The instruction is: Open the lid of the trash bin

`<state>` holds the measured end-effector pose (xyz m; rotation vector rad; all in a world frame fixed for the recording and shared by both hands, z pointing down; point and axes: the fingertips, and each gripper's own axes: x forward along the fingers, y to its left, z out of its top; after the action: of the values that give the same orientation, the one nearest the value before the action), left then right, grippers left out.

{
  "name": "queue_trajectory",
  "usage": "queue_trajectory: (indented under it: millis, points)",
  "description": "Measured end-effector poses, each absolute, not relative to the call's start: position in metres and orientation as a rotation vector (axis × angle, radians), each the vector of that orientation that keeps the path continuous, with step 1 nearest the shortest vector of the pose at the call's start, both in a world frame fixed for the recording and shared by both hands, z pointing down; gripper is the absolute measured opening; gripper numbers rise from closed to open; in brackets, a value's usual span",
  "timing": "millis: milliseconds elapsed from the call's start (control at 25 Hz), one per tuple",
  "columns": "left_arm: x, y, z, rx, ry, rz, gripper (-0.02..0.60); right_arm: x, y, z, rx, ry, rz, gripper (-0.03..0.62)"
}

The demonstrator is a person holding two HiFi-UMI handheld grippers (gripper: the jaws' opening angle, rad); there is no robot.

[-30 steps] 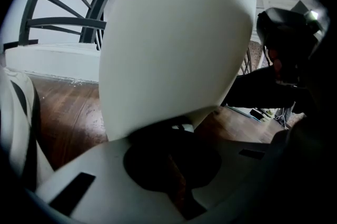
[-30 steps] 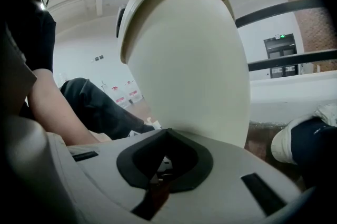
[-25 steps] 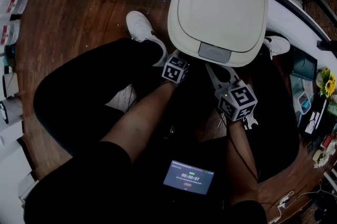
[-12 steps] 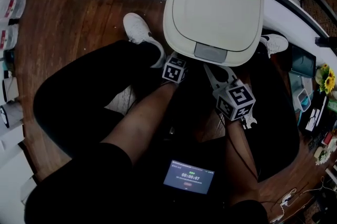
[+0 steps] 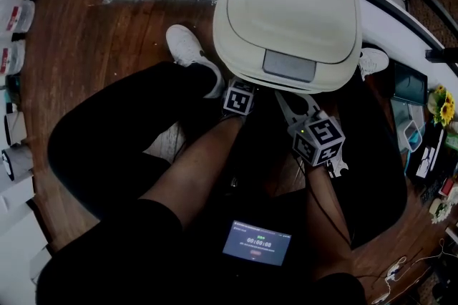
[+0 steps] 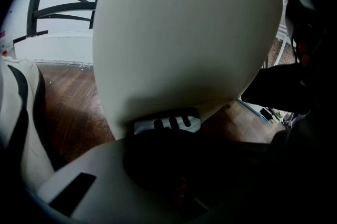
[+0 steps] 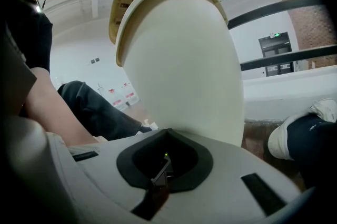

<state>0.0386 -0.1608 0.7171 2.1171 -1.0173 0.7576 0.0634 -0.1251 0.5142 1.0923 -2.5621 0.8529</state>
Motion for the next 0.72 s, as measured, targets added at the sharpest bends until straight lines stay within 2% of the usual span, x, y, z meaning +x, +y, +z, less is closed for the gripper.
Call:
queue_trajectory:
  millis: [720]
  points:
    - [0.0392, -0.1578, 0.7258, 2.077, -0.986, 0.813, 0.035, 0.0658, -0.1261, 0.5115, 1.101, -2.566, 0.853, 0.023]
